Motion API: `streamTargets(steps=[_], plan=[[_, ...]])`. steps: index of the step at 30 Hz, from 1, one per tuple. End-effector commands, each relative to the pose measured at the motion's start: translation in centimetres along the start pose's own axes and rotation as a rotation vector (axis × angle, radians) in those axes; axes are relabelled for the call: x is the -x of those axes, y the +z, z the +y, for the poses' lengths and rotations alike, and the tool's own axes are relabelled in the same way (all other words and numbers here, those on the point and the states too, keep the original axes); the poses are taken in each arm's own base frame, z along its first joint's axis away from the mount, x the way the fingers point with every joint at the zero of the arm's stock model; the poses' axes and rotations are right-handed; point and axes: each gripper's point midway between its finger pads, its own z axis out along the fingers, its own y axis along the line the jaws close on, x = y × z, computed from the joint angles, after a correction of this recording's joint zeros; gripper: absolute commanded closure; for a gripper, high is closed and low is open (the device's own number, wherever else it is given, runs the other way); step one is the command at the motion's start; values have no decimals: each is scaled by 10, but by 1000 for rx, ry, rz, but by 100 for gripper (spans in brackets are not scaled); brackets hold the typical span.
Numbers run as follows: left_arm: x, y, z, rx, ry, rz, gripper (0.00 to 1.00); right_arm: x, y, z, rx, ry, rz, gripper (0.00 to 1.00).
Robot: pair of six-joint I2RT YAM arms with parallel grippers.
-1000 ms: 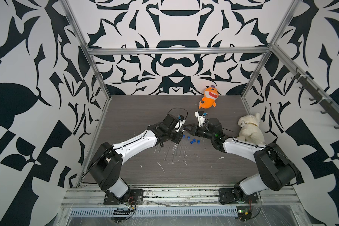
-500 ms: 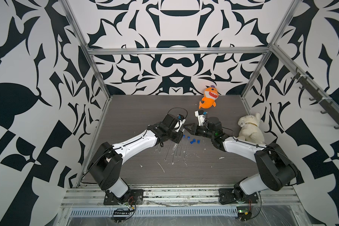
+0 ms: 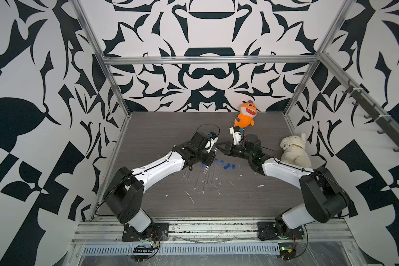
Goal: Remove stoppers from test tubes
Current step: Open the stopper on the test tube.
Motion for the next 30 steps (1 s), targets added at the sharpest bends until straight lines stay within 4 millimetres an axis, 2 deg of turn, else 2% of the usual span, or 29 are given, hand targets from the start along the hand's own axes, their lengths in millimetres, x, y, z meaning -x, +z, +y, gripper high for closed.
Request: streamTargets(steps=[1,13,17,19,23,27,30], plan=[[-74,6,9,27,-31,281,100,95,-21,28,28,-124,-306,100],[-75,7,11,37,-26,285,100,108,-21,37,29,-150,-321,100],[-72,5,11,40,-23,279,100,104,-24,29,-14,-142,-305,100],[-69,3,14,58,-27,269,100,98,-31,16,-78,-133,-293,100],[-69,2,30,87,-75,269,100,74,-50,-26,-224,-61,-217,100],[-73,6,41,110,-98,290,100,39,-82,-73,-376,24,-150,100],[-73,11,47,133,-110,306,100,9,-98,-104,-462,81,-78,100]])
